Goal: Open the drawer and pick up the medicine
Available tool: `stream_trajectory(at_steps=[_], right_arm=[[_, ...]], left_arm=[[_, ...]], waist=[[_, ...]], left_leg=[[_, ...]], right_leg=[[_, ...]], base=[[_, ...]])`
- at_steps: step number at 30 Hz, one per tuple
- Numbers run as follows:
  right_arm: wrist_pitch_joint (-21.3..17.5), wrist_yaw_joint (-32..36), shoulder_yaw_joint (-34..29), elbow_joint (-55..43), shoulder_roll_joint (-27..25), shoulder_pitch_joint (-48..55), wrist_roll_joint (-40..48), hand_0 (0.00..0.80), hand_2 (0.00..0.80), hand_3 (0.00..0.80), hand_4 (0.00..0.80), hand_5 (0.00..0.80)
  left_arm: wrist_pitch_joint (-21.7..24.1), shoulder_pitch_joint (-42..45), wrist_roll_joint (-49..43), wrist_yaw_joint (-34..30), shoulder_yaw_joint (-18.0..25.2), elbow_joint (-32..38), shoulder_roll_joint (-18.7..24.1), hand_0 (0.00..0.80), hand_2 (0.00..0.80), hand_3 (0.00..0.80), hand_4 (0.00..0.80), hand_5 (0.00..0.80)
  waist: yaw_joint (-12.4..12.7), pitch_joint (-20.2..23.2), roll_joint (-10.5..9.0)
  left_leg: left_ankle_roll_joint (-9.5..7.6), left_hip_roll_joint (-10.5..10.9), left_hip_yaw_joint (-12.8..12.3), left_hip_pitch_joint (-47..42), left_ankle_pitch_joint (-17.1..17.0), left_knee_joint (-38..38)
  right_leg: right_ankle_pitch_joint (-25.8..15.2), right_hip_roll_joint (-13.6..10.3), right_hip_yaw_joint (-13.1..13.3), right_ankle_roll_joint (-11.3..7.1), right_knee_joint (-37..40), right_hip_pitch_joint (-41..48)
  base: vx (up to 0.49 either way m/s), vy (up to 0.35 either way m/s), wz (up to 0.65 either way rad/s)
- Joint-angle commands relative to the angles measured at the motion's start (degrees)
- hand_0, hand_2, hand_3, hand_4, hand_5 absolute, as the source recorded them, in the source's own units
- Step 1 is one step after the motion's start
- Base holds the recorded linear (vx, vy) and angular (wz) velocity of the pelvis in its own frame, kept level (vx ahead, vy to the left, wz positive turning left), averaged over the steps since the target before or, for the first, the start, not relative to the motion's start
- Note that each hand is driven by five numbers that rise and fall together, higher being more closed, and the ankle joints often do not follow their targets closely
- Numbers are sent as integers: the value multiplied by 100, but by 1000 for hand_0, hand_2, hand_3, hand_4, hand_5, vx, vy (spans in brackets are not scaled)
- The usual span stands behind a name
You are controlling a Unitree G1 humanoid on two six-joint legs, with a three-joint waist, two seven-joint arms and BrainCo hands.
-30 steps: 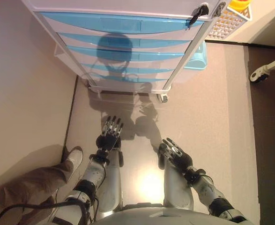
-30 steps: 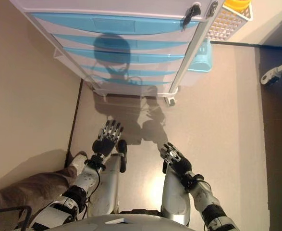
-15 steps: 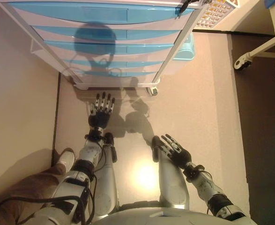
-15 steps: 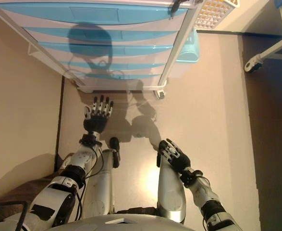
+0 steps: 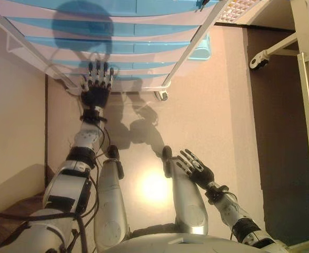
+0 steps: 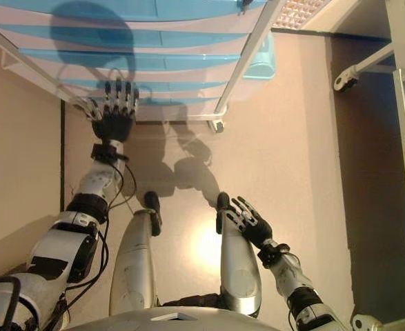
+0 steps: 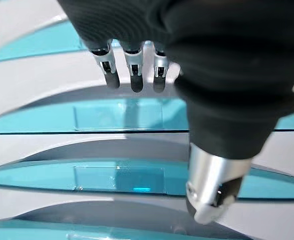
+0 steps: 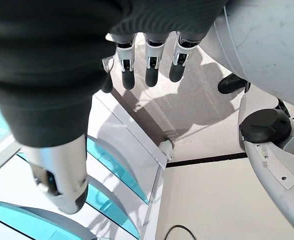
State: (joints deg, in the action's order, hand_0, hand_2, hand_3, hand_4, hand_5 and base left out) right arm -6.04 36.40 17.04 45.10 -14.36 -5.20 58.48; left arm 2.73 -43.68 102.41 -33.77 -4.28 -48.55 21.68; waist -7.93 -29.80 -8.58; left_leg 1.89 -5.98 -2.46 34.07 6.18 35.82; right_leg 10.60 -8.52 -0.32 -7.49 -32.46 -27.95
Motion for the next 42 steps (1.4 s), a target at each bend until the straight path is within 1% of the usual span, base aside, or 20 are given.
stream_trajectory(at_steps=[1,11,16,20,22,27,28,29,30,34,42], right_arm=[[96,129,605,160,27,680,32,0,0,0,0,0],[-2,207,676,169,-40,657,194,0,0,0,0,0],[-35,199,746,160,-61,619,313,0,0,0,0,0],[-50,188,775,168,-67,594,399,0,0,0,0,0],[-58,177,793,150,-84,573,417,0,0,0,0,0],[-101,266,795,240,-132,550,457,0,0,0,0,0],[-104,279,795,252,-139,549,466,0,0,0,0,0],[-115,304,793,269,-145,553,473,0,0,0,0,0],[-117,308,794,283,-151,545,478,0,0,0,0,0],[-151,307,817,320,-167,511,521,0,0,0,0,0],[-182,278,821,343,-194,458,595,0,0,0,0,0]], left_arm=[[36,-454,169,34,9,20,100,0,0,0,0,0],[120,-1084,211,324,-173,-169,324,0,0,0,0,0],[143,-1331,344,426,-246,-236,400,0,0,0,0,0],[322,-1501,377,420,-315,-300,433,0,0,0,0,0],[364,-1558,498,253,-334,-304,444,0,0,0,0,0],[439,-1704,790,-498,-312,-221,495,0,0,0,0,0],[466,-1720,789,-621,-324,-176,489,125,125,125,125,125],[505,-1744,811,-669,-353,-126,490,125,125,125,125,125],[564,-1759,825,-718,-366,-61,481,800,800,800,800,800],[660,-1801,824,-821,-412,38,443,800,800,800,800,800],[602,-1785,876,-1040,-416,9,428,800,800,800,800,800]], waist=[[-108,3,134],[-245,0,112],[-284,0,109],[-313,0,117],[-325,0,125],[-334,0,152],[-332,0,152],[-329,0,154],[-322,0,158],[-304,0,178],[-270,0,216]], left_leg=[[-489,177,-651,-195,371,-294],[-490,165,-731,-156,426,-377],[-495,177,-729,-122,450,-402],[-492,200,-732,-142,449,-474],[-492,199,-732,-138,448,-493],[-494,234,-734,-174,452,-573],[-489,240,-730,-177,448,-582],[-491,247,-727,-182,444,-595],[-482,253,-726,-188,437,-608],[-477,282,-717,-216,419,-668],[-453,311,-695,-248,381,-738]], right_leg=[[-1046,148,-105,175,553,-360],[-1114,172,-64,168,662,-494],[-1138,198,-46,170,678,-577],[-1170,211,-34,166,730,-606],[-1169,211,-24,168,718,-638],[-1165,223,-10,188,727,-670],[-1176,222,-10,190,737,-672],[-1183,219,-14,194,750,-670],[-1181,217,-18,197,756,-665],[-1174,211,-34,214,773,-661],[-1151,179,-66,234,784,-655]], base=[[0,0,0],[0,0,0],[0,0,0],[0,0,0],[0,0,0],[0,0,0],[0,0,0],[0,0,0],[0,0,0],[1,0,2],[0,0,0]])
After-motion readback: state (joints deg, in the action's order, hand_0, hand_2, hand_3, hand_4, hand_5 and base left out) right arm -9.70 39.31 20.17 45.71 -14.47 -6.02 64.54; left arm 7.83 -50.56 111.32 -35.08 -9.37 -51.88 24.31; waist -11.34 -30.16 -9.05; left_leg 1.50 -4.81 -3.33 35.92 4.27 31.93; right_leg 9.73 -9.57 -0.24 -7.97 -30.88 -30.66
